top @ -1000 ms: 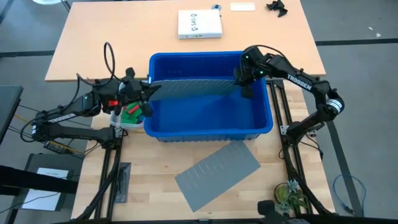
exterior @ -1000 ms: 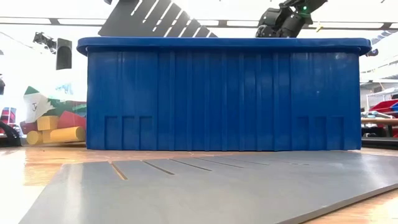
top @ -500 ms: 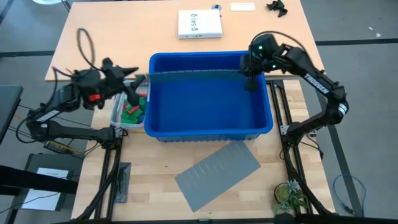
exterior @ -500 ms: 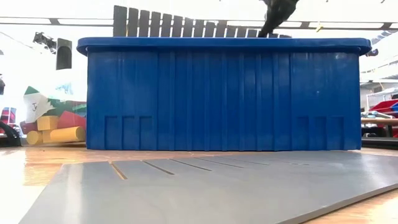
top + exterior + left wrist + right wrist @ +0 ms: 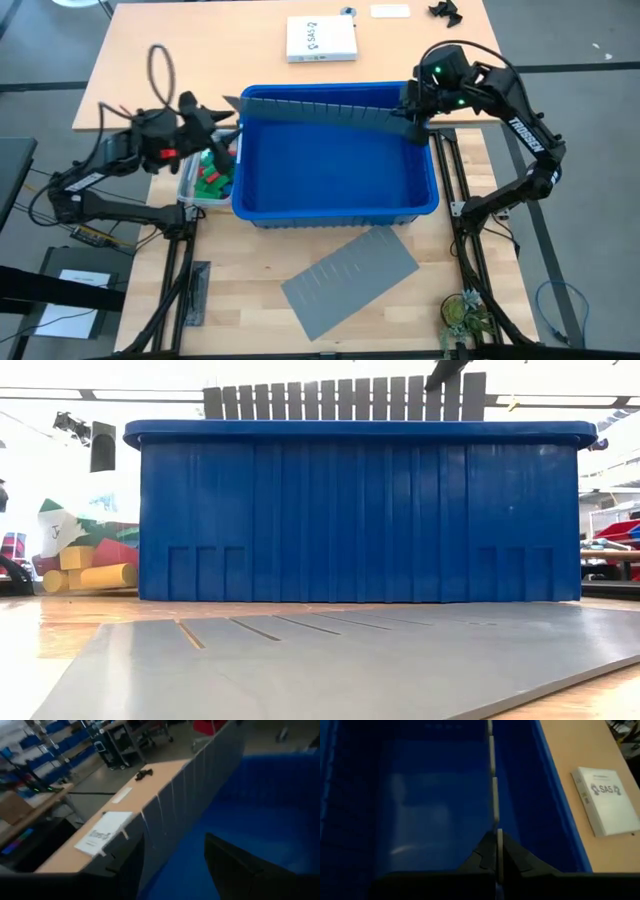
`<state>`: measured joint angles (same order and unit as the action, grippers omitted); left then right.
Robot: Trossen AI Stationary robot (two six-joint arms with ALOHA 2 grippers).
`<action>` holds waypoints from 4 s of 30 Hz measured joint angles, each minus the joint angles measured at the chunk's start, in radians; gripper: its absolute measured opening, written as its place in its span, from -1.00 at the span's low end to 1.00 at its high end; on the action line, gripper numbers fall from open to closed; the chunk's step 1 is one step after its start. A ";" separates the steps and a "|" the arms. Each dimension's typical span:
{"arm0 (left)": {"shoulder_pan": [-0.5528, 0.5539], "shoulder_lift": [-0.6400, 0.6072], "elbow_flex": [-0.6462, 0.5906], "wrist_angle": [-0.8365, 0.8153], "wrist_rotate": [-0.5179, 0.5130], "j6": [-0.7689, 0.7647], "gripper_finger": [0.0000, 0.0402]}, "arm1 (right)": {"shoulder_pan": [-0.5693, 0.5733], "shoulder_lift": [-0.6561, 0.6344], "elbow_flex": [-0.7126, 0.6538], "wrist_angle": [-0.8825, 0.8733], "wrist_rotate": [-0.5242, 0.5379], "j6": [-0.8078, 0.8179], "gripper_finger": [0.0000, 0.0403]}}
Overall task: Sort blocks
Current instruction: Assemble the blue bin using bin divider
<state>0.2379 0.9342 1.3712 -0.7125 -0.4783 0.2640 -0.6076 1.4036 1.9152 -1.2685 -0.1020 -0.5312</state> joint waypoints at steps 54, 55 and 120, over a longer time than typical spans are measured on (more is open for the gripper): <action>0.288 0.396 0.412 -0.511 0.525 0.120 -0.90 | -0.025 -0.074 0.002 -0.061 -0.105 0.005 -1.00; 0.281 0.397 0.412 -0.511 0.518 0.117 -0.90 | -0.029 -0.070 0.002 -0.068 -0.105 0.008 -1.00; 0.145 0.399 0.406 -0.585 0.430 -0.062 -0.89 | 0.075 -0.097 -0.048 -0.120 -0.067 0.198 -1.00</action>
<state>0.3824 1.3334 1.7771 -1.2976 -0.0487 0.2024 -0.5327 1.3067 1.8668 -1.3881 -0.1687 -0.3329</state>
